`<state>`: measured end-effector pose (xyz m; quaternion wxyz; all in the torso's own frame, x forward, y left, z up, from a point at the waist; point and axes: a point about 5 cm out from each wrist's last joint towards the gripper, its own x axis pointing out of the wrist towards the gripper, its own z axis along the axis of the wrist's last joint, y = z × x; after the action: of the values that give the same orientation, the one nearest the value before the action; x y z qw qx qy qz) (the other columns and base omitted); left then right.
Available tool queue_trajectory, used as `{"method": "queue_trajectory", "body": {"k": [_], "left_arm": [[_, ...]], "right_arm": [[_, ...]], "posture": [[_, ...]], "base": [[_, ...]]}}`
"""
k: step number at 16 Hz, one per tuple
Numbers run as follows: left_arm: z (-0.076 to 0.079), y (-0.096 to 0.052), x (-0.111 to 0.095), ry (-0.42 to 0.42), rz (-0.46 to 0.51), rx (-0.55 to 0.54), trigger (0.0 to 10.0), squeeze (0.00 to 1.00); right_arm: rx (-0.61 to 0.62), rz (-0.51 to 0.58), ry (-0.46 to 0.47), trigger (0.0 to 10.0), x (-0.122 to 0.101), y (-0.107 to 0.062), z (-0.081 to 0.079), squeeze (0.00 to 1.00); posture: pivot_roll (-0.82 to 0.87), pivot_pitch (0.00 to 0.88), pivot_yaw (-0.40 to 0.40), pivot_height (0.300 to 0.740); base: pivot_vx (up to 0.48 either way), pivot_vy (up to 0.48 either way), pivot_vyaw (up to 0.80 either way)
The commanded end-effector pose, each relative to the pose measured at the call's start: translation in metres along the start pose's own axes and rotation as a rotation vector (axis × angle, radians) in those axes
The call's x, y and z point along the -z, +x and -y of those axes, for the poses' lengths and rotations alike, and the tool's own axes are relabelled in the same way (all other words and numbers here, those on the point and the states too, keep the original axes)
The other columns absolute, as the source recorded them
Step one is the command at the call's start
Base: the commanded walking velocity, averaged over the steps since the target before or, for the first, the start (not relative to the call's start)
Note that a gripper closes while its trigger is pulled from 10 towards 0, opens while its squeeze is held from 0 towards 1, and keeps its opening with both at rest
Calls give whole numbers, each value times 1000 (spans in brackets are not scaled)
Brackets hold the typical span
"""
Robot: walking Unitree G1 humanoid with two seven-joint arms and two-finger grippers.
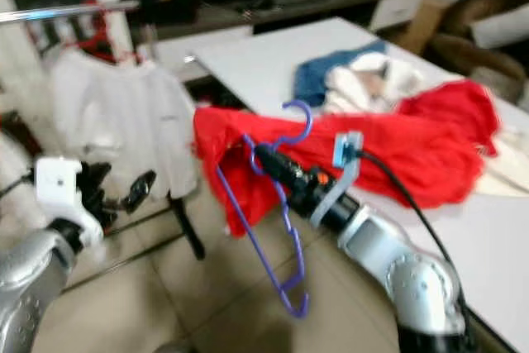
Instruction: Hang hanger
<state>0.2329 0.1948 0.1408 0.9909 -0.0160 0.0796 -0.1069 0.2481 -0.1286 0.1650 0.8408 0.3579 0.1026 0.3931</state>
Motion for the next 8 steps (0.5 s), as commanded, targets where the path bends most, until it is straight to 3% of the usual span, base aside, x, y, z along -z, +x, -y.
{"method": "queue_trajectory", "body": {"k": [1,4,6,7,8], "left_arm": [[2,-1,1,9,-5,11,10000,1000],[5,-2,3,21,-10,20,10000,1000],[6,-1,2,17,2,22,10000,1000],[7,-1,1,25,10,40,10000,1000],[8,0,-2,24,23,51,10000,1000]], "right_arm": [[-39,4,-24,10000,-4,2,-5,0],[-14,13,-48,10000,-5,-1,2,0],[32,225,-151,10000,-63,-17,8,0],[-15,380,-293,10000,-116,-30,-11,0],[-59,495,-359,10000,-150,-38,-28,0]], "posture": [[78,0,-84,740],[77,0,-84,740],[77,0,-81,740],[74,0,-72,740],[71,0,-68,740]], "base": [[0,0,719],[0,0,723],[0,0,731],[0,0,731],[0,0,731]]}}
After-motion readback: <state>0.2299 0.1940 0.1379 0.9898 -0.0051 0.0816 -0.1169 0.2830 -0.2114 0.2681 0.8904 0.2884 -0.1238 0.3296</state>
